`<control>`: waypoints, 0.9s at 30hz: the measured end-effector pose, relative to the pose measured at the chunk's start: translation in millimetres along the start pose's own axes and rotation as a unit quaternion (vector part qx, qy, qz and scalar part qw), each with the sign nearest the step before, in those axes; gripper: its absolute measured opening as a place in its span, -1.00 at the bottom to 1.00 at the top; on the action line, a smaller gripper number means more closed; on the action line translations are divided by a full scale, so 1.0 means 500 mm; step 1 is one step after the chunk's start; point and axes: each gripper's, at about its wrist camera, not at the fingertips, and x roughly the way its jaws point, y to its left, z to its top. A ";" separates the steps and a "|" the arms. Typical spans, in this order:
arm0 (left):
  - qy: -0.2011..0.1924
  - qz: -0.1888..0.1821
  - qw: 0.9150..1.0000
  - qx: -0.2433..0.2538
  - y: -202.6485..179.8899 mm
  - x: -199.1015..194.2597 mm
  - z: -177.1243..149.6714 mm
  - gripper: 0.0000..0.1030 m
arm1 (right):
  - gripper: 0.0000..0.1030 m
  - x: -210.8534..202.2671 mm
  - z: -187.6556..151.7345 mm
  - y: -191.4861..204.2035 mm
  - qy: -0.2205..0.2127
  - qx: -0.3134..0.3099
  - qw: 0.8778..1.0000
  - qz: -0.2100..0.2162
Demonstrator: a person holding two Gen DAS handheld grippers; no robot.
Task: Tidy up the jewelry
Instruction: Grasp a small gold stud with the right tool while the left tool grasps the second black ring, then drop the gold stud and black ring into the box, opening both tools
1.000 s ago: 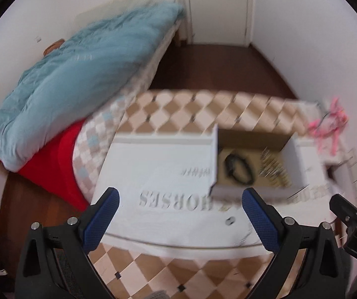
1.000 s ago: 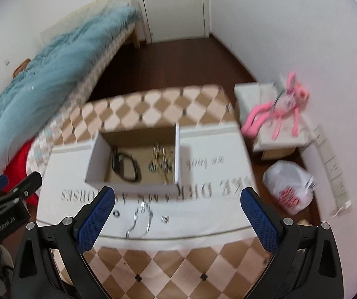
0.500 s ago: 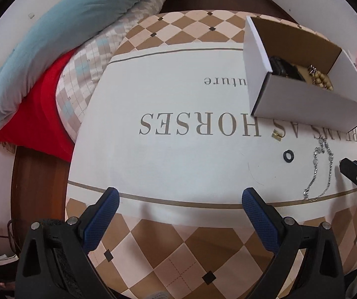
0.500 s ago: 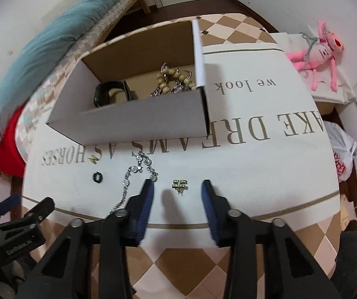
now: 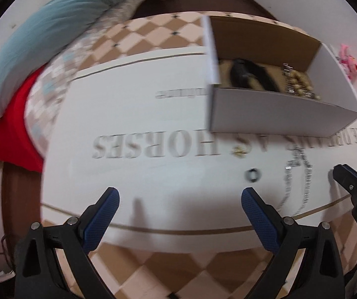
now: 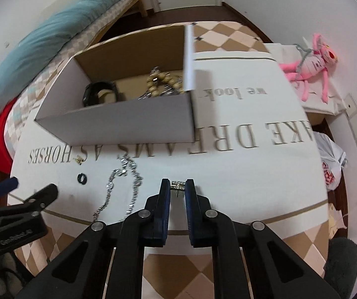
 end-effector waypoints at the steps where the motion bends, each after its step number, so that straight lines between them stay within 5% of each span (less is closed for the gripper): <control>1: -0.001 -0.007 1.000 0.005 -0.010 0.001 0.001 0.94 | -0.76 -0.003 0.001 -0.010 -0.001 0.006 1.000 -0.001; 4: -0.006 -0.023 1.000 0.019 -0.037 0.006 0.007 0.81 | -0.76 -0.009 0.004 -0.029 -0.003 0.015 1.000 -0.008; 9: -0.001 -0.037 0.999 0.034 -0.069 0.017 0.013 -0.03 | -0.76 -0.011 0.002 -0.050 -0.001 0.024 1.000 -0.016; 16: -0.012 -0.054 0.997 0.055 -0.097 0.013 0.015 -0.80 | -0.76 -0.009 -0.004 -0.056 0.002 0.030 0.999 -0.018; 23: -0.015 -0.068 0.996 0.053 -0.083 -0.004 0.019 -0.80 | -0.76 -0.032 0.007 -0.049 -0.011 0.033 0.999 -0.006; 27: -0.039 -0.109 0.993 0.034 -0.052 -0.082 0.048 -0.80 | -0.76 -0.079 0.027 -0.035 -0.027 0.035 0.999 0.023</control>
